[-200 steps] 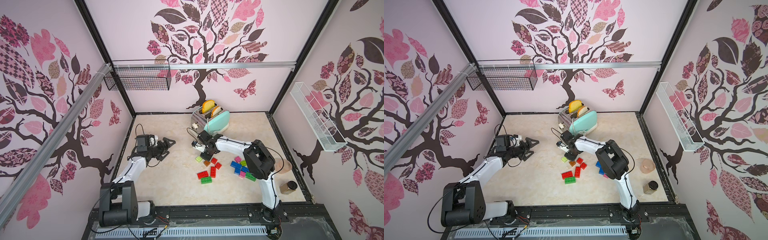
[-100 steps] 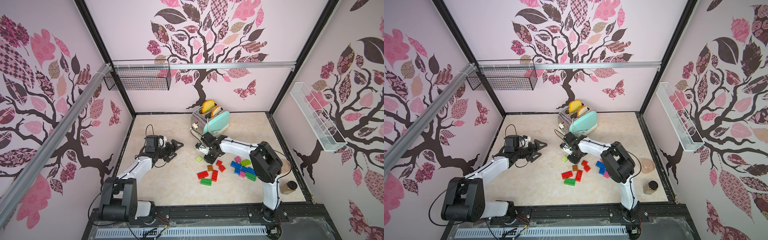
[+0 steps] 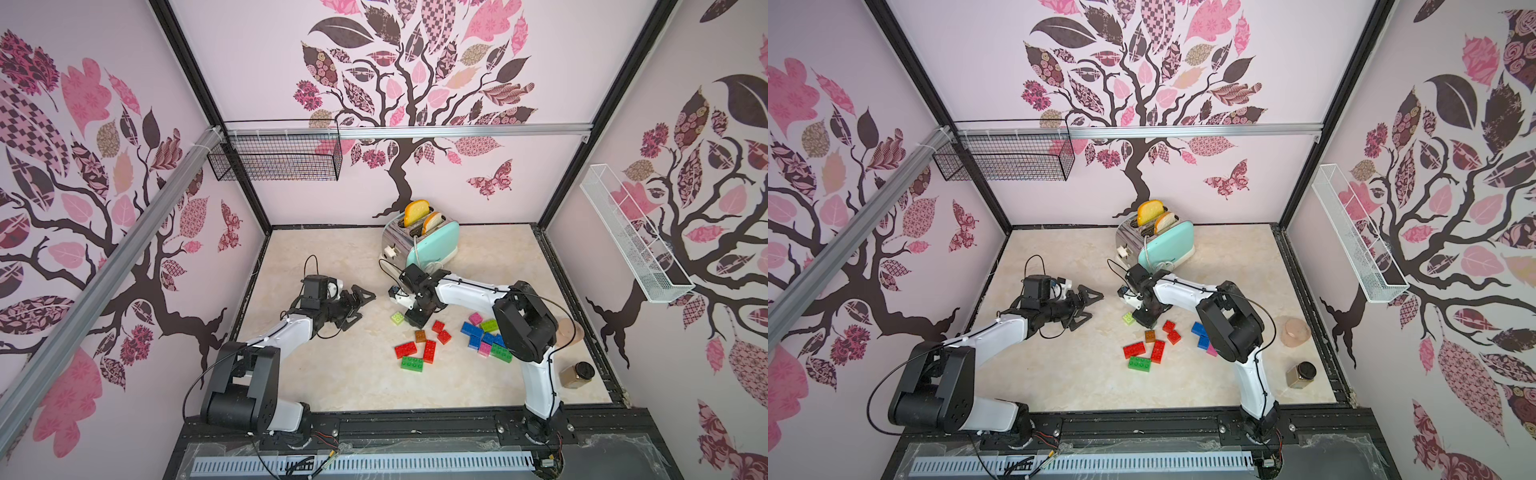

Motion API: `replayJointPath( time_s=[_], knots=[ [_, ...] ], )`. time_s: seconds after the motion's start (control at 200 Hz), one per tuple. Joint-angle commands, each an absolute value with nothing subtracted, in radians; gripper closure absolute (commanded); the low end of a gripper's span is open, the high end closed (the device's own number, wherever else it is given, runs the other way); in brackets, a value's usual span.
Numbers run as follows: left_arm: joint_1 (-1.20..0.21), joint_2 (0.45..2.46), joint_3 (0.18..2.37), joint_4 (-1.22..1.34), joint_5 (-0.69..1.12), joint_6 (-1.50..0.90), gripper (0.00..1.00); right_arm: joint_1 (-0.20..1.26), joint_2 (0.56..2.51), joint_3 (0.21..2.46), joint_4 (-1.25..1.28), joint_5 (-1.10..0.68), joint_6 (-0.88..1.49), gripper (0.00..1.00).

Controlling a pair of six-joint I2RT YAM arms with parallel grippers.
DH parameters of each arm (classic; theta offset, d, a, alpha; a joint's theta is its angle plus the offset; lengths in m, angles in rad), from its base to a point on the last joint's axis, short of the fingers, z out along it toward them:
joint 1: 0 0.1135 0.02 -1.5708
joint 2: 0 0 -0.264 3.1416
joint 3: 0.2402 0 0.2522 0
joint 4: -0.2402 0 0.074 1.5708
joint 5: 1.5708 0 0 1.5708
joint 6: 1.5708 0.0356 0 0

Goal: Assemble a heart with lego
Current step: Adjust the lego brick at the center of the board.

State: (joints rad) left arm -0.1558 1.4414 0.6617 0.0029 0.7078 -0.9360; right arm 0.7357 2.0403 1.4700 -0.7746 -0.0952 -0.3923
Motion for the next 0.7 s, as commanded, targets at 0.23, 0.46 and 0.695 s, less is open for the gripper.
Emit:
replayJointPath(
  time_s=[0.23, 0.46, 0.695],
  knots=[
    [-0.155, 1.471, 0.663, 0.031, 0.706, -0.927, 0.03, 0.767, 2.019, 1.491, -0.778, -0.208, -0.424, 0.67],
    [-0.156, 1.484, 0.669, 0.03, 0.706, -0.923, 0.03, 0.779, 2.047, 1.539, -0.777, -0.265, -0.41, 0.67],
    [-0.152, 1.474, 0.669, 0.006, 0.698, -0.911, 0.03, 0.785, 2.087, 1.596, -0.776, -0.312, -0.397, 0.67]
  ],
)
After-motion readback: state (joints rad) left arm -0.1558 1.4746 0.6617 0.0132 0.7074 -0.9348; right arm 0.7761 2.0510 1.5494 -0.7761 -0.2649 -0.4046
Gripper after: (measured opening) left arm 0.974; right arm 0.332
